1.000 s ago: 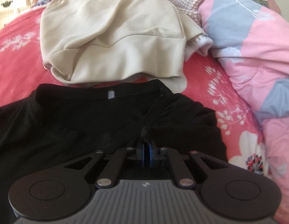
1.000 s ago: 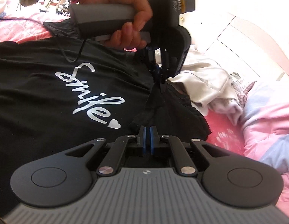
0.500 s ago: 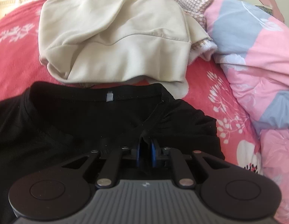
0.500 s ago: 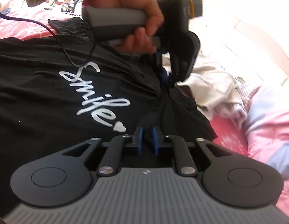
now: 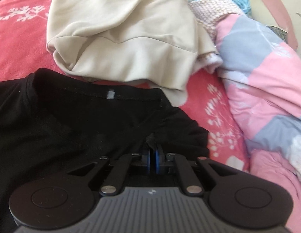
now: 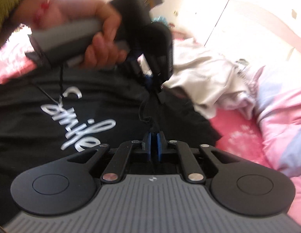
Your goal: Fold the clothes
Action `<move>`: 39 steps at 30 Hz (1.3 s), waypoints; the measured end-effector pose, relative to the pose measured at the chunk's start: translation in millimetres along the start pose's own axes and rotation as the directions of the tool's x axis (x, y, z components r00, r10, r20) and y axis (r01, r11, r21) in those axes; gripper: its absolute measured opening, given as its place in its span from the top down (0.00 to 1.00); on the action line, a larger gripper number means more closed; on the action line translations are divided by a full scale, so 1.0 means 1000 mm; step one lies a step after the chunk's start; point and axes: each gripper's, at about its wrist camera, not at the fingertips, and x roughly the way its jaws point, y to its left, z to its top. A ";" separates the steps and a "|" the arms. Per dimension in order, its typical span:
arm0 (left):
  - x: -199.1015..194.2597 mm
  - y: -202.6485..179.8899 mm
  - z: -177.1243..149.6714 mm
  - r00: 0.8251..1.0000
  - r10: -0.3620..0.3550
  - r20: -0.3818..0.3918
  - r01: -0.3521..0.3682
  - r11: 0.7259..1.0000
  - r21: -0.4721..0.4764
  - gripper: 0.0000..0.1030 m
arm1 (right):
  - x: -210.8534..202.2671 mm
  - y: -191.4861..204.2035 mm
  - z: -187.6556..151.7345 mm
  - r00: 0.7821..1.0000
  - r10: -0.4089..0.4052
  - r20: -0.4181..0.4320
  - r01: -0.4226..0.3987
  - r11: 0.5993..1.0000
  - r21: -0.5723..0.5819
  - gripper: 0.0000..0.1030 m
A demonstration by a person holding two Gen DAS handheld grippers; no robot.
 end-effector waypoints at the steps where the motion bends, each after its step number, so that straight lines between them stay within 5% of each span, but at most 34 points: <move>1: -0.001 -0.003 -0.003 1.000 0.007 -0.011 -0.006 1.000 0.023 0.94 | -0.007 -0.001 0.001 1.000 0.004 0.000 -0.004 1.000 -0.007 0.95; 4: 0.003 -0.011 -0.015 0.996 0.087 -0.034 -0.082 0.988 0.133 0.93 | -0.010 0.006 -0.005 0.998 0.051 -0.044 -0.054 0.997 -0.057 0.95; 7: 0.013 -0.014 -0.024 0.977 0.213 -0.007 -0.206 0.952 0.224 0.76 | 0.004 0.022 -0.018 0.990 0.080 -0.118 -0.095 0.988 -0.126 0.94; 12: -0.004 -0.018 -0.022 0.980 0.169 0.109 -0.190 0.956 0.225 0.58 | 0.006 0.034 -0.033 0.980 0.095 -0.173 -0.122 0.980 -0.158 0.87; 14: -0.010 -0.028 -0.017 0.977 0.132 0.169 -0.172 0.953 0.250 0.54 | -0.007 0.020 -0.026 0.982 0.136 -0.134 -0.146 0.987 -0.070 0.76; 17: 0.002 -0.057 -0.008 0.975 0.086 0.203 -0.154 0.925 0.347 0.51 | -0.019 -0.011 -0.020 0.989 0.135 -0.066 -0.127 0.985 0.113 0.74; 21: 0.045 -0.108 0.002 0.985 0.072 0.157 -0.144 0.848 0.510 0.51 | -0.008 -0.055 -0.028 0.994 0.059 -0.091 -0.021 0.927 0.373 0.73; 25: 0.084 -0.148 0.002 0.990 0.107 0.092 -0.141 0.755 0.641 0.52 | 0.003 -0.080 -0.049 0.987 0.080 -0.140 0.008 0.841 0.540 0.73; 28: 0.110 -0.157 -0.006 0.983 0.177 0.042 -0.156 0.701 0.695 0.63 | 0.008 -0.091 -0.061 0.984 0.109 -0.144 0.003 0.788 0.616 0.74; 30: 0.118 -0.155 -0.008 0.978 0.209 0.025 -0.166 0.696 0.698 0.77 | 0.011 -0.097 -0.069 0.981 0.126 -0.146 0.001 0.752 0.659 0.74; 32: 0.119 -0.149 -0.005 0.980 0.199 0.008 -0.154 0.732 0.664 0.88 | 0.015 -0.101 -0.076 0.979 0.146 -0.143 -0.007 0.723 0.691 0.76; 39: 0.102 -0.106 0.031 1.000 0.020 -0.007 -0.016 0.946 0.325 0.94 | 0.016 -0.105 -0.089 0.978 0.173 -0.118 -0.025 0.656 0.754 0.98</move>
